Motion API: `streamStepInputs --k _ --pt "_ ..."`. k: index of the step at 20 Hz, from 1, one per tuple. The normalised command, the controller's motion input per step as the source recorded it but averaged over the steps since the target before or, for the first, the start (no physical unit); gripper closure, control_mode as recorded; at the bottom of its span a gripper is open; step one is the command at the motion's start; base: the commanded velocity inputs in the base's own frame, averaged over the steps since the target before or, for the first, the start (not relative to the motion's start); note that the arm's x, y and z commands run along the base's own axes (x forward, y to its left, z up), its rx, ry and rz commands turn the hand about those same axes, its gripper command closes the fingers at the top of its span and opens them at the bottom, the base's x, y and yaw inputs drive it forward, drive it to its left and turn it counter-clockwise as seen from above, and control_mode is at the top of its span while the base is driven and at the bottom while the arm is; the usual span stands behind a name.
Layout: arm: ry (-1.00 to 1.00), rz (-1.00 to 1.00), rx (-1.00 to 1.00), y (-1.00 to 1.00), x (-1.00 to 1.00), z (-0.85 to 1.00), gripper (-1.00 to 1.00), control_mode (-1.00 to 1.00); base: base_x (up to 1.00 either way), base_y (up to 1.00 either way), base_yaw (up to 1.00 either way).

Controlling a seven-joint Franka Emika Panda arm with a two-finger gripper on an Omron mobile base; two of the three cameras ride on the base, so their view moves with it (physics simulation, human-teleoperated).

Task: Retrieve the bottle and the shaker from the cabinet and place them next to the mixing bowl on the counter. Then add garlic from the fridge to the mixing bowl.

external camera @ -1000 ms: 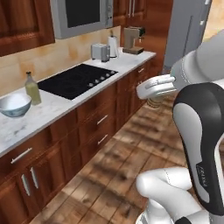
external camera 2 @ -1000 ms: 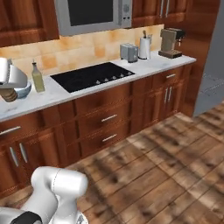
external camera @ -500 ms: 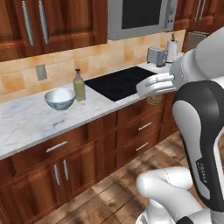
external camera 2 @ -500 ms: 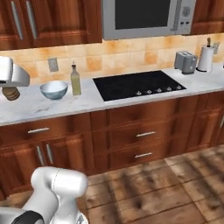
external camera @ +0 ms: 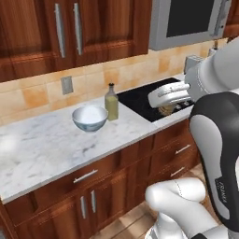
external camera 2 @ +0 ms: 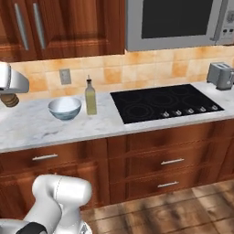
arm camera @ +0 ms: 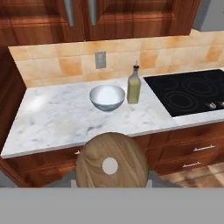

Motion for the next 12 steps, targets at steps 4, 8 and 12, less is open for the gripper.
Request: streamStepInputs --k 4,8,12 --pt "0.0 0.0 0.0 0.0 0.0 0.0 1.0 1.0 0.83 0.14 0.0" --pt "0.0 0.0 0.0 0.0 0.0 0.0 1.0 1.0 0.47 -0.47 -0.1" --pt "0.0 0.0 0.0 0.0 0.0 0.0 1.0 1.0 0.04 -0.27 -0.06"
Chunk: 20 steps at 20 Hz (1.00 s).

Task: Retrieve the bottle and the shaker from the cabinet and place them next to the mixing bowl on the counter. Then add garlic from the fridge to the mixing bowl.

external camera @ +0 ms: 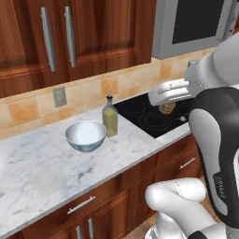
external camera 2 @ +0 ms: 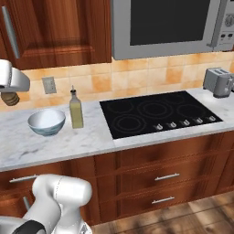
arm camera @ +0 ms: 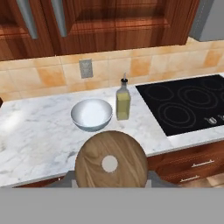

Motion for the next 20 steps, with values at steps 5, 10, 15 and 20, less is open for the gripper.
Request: streamStepInputs --k 5,10,15,20 --pt "0.0 0.0 0.0 0.0 0.0 0.0 1.0 1.0 0.0 0.0 0.0" --pt "0.0 0.0 0.0 0.0 0.0 0.0 1.0 1.0 0.0 0.0 0.0" --pt "0.0 0.0 0.0 0.0 0.0 0.0 1.0 1.0 0.0 0.0 0.0" --pt "0.03 0.0 0.0 -0.07 0.0 0.0 1.0 -1.0 0.0 0.0 0.0"
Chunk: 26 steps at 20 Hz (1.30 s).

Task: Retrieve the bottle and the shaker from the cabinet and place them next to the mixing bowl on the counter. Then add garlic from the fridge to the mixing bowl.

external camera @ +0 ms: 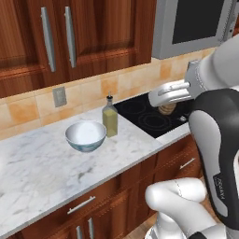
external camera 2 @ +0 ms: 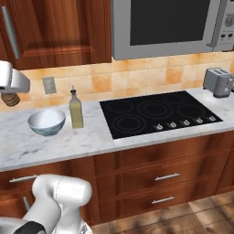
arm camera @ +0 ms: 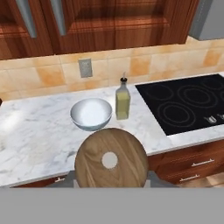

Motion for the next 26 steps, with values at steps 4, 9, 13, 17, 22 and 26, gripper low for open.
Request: streamStepInputs --k 4,9,13,17,22,26 --pt "0.14 0.0 0.0 -0.14 0.0 0.0 1.0 -1.0 0.0 0.0 0.0" --pt "0.43 0.0 -0.02 -0.13 0.4 -0.42 1.0 -1.0 0.0 0.0 0.0" --pt "0.32 0.08 -0.06 -0.49 1.0 -0.49 1.0 -1.0 0.0 0.0 0.0" --pt "0.05 0.15 0.0 -0.61 1.0 -0.58 1.0 -1.0 0.0 0.0 0.0" --pt "-0.08 0.1 0.0 -0.19 0.76 -0.72 1.0 -1.0 0.0 0.0 0.0" --pt "-0.27 0.0 0.0 0.0 0.29 -0.76 1.0 -1.0 0.0 0.0 0.0"
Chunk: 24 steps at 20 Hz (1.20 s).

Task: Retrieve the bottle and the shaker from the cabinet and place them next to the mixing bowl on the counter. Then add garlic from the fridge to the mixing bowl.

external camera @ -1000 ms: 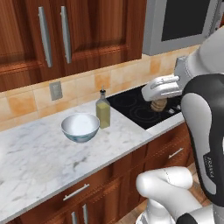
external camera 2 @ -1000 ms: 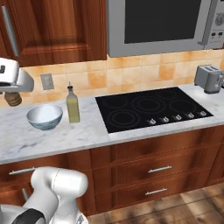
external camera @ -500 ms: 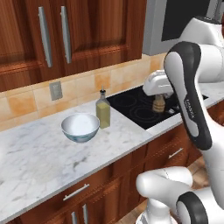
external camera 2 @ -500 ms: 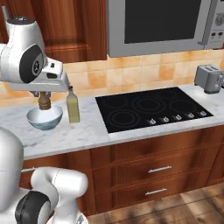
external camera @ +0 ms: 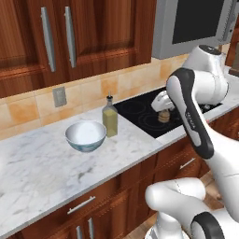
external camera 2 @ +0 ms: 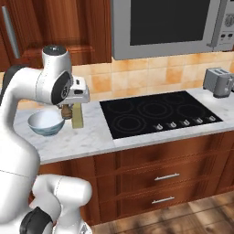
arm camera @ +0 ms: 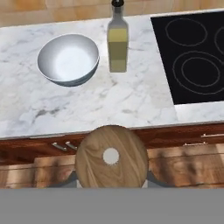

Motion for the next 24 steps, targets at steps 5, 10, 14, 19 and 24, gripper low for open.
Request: streamStepInputs --k 5,10,14,19,24 --pt "-0.23 0.0 0.0 0.02 0.27 -0.5 1.0 -1.0 0.0 0.0 0.0" --pt "0.18 0.0 0.0 0.27 0.3 0.0 1.0 -1.0 0.0 0.0 0.0" --pt "0.31 0.0 0.0 0.28 0.37 0.0 1.0 -1.0 0.0 0.0 0.0" --pt "0.22 0.0 0.0 0.24 0.37 -0.23 1.0 -1.0 0.0 0.0 0.0" --pt "0.01 0.0 0.0 0.19 0.32 -0.63 1.0 -1.0 0.0 0.0 0.0"
